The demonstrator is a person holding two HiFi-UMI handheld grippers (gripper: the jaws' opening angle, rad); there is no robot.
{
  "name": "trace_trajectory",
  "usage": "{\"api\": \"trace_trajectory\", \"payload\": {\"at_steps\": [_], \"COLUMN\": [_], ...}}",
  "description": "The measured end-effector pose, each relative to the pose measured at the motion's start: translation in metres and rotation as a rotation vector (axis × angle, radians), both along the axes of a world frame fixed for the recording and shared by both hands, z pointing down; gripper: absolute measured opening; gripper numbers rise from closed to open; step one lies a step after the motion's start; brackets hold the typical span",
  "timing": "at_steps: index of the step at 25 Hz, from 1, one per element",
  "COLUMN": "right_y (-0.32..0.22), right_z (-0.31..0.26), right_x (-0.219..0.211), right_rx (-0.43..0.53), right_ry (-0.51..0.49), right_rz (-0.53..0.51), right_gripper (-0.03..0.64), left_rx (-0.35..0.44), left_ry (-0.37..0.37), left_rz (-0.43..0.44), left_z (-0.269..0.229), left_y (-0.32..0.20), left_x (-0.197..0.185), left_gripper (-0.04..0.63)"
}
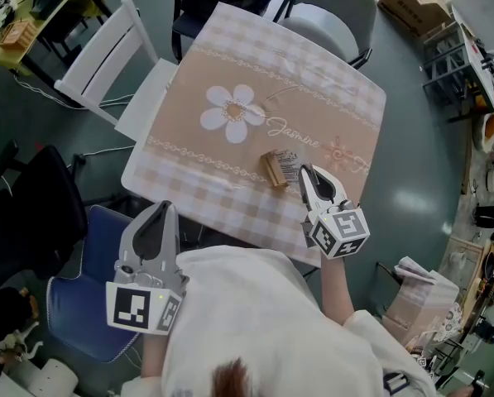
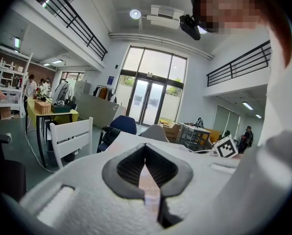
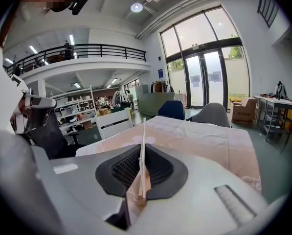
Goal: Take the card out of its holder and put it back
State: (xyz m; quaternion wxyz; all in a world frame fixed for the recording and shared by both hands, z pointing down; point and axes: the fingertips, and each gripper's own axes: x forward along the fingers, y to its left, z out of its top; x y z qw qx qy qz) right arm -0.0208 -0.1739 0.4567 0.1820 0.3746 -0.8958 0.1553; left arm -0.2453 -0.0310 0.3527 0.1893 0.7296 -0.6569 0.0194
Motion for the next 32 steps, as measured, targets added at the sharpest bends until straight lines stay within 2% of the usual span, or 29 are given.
{"api": "trace_trajectory", "payload": {"at_steps": [32], "right_y": [0.001], "right_z": [0.038], "right_x": [-0.012], "right_rx": [-0.046], "right_ry": [0.064], "right_rz": [-0.043], "right_gripper": [0.018], "left_rx": [0.011], "left_ry": [0.001], "left_rz": [-0.01], "left_z": [-0.002], "left_y": [0.004], "left_x": [-0.006], "left_gripper": [0.0]}}
